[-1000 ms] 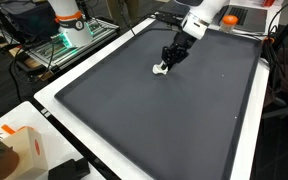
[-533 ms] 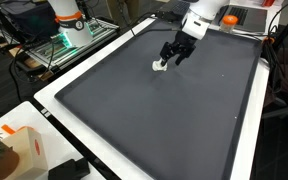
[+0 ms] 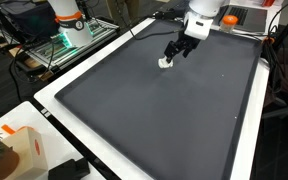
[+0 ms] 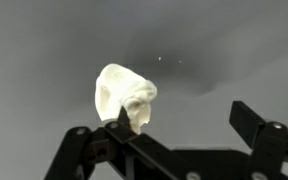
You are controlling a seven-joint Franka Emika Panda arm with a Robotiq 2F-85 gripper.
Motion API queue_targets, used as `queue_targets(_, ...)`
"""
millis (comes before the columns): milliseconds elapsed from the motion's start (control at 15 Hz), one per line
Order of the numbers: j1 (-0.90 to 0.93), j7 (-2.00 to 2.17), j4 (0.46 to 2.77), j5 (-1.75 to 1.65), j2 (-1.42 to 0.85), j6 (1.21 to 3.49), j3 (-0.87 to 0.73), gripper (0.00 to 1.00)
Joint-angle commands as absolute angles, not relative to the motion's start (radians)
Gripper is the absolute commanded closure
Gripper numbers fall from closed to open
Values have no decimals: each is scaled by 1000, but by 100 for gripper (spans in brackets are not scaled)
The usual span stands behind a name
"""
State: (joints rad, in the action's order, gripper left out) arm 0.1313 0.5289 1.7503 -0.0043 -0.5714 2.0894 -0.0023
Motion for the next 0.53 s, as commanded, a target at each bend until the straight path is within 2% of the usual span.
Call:
queue_targets(0,123,468,1781,49,-583,2106,6,0)
queue_targets(467,183,558,1763,-59,-645,2016,-69,0)
